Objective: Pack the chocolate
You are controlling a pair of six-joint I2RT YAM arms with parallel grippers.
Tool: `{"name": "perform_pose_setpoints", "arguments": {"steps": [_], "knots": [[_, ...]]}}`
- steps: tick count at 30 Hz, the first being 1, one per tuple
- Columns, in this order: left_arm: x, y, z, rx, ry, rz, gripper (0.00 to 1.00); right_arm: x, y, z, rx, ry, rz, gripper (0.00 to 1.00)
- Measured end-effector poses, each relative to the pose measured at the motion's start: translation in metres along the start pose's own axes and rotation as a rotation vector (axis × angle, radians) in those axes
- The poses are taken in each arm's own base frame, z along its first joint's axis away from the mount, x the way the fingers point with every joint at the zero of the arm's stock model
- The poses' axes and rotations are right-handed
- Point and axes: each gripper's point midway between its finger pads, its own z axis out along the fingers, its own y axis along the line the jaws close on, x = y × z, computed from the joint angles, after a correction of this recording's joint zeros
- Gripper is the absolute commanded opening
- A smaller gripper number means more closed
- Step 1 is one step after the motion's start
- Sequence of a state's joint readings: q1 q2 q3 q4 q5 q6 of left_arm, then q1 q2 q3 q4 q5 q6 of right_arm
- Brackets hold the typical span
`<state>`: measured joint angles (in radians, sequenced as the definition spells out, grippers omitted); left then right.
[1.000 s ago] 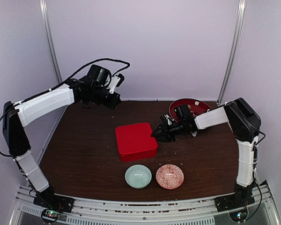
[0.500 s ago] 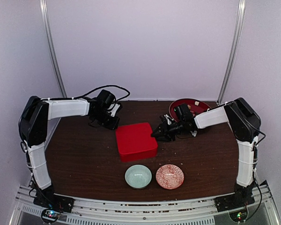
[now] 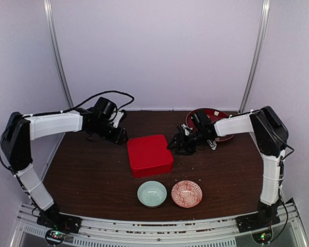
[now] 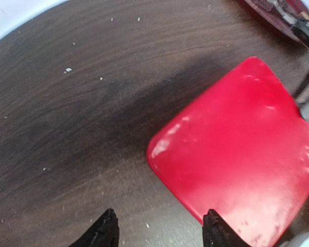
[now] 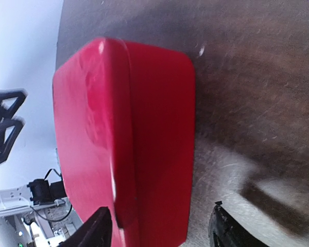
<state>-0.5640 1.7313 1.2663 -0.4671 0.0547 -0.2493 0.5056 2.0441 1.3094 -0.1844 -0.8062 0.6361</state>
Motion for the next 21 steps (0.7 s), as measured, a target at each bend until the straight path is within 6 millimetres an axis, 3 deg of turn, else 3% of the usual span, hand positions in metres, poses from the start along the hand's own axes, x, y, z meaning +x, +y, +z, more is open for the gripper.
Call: {"name": "perform_pose_setpoints", "arguments": {"steps": [3,6,12,16,21], "knots": [[0.003,-0.006,-0.028,0.018,-0.057,-0.007,0.54,-0.017,0.003,-0.01,0.047,-0.03,-0.046,0.7],[0.014,-0.017,-0.041,0.043,-0.088,-0.012,0.48,-0.046,0.02,-0.024,0.073,-0.092,-0.12,0.71],[0.081,-0.072,-0.027,0.135,0.013,0.032,0.39,-0.106,0.074,-0.049,0.036,-0.22,-0.264,0.72],[0.113,-0.096,-0.022,0.178,0.071,0.032,0.36,-0.123,0.084,-0.036,-0.003,-0.228,-0.289,0.73],[0.129,-0.103,-0.017,0.204,0.086,-0.009,0.35,-0.125,0.061,0.007,-0.02,-0.162,-0.261,0.74]]}}
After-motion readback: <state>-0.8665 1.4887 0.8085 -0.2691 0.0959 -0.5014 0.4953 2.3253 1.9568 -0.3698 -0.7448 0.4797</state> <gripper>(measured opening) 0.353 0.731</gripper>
